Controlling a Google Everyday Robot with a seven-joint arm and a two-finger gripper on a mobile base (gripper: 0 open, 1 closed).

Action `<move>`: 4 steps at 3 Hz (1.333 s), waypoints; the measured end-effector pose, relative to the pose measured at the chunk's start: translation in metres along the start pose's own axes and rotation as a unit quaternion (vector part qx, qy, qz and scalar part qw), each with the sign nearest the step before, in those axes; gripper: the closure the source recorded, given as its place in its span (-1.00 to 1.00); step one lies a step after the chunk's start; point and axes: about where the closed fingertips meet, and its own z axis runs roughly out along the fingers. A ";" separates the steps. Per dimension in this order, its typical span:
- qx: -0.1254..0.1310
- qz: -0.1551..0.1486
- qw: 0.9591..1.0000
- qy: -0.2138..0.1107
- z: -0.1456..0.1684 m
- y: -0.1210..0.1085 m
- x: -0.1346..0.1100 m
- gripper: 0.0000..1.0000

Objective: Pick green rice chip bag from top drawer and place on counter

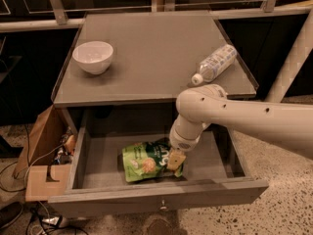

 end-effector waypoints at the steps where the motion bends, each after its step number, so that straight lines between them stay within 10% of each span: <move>1: 0.010 0.009 1.000 0.003 -0.025 0.003 -0.007 1.00; 3: 0.006 0.046 0.999 0.009 -0.139 0.035 -0.008 1.00; 4: 0.006 0.046 0.999 0.010 -0.141 0.037 -0.008 1.00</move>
Offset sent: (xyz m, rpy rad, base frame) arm -0.0192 -0.0103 0.1266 -0.0230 0.0176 -0.0990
